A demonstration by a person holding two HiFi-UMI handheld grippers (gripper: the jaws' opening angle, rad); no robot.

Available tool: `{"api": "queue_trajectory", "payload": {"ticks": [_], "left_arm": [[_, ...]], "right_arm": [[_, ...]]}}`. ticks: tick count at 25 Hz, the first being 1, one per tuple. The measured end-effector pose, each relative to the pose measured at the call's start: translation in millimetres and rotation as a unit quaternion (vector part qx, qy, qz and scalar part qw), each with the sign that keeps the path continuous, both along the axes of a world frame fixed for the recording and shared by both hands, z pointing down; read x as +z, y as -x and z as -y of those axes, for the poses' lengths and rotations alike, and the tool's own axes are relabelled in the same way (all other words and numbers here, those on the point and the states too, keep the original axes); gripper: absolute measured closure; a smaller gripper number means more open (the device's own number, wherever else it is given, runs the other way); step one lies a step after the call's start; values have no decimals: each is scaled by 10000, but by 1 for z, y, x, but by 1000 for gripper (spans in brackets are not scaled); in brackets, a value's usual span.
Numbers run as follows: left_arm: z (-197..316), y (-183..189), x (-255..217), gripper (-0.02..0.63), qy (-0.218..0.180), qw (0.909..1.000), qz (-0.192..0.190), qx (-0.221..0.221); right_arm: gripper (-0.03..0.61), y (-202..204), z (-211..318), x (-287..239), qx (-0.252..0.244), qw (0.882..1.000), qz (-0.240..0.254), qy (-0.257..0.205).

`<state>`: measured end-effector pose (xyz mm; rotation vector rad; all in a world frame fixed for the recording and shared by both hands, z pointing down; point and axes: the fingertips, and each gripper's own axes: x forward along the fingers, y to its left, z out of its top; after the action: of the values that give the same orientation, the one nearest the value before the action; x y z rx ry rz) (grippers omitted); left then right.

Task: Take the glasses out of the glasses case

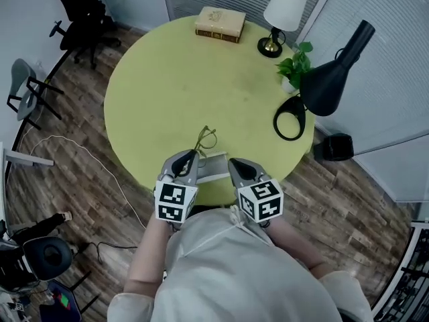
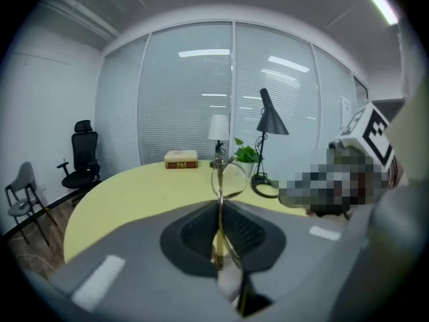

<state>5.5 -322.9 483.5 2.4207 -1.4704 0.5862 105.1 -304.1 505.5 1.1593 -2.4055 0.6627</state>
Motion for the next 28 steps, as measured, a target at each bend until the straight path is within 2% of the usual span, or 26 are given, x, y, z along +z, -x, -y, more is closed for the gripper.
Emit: {"api": "queue_trajectory", "payload": {"ticks": [3, 7, 10, 21, 28], "left_arm": [[-1, 11, -14, 597, -155, 9990, -103, -412], [-8, 26, -35, 597, -380, 9938, -432, -948], [-15, 33, -49, 597, -614, 9896, -600, -1150], [-25, 29, -59, 597, -770, 9883, -711, -1108], [-26, 27, -60, 597, -819, 9880, -655, -1136]], "right_arm": [[579, 3, 2, -12, 6, 9997, 20, -238], [580, 4, 2, -26, 63, 9987, 112, -500], [580, 5, 2, -36, 102, 9973, 171, -710], [580, 7, -6, -51, 31, 9942, -19, -1076], [580, -2, -2, -59, 241, 9918, -56, -1252]]}}
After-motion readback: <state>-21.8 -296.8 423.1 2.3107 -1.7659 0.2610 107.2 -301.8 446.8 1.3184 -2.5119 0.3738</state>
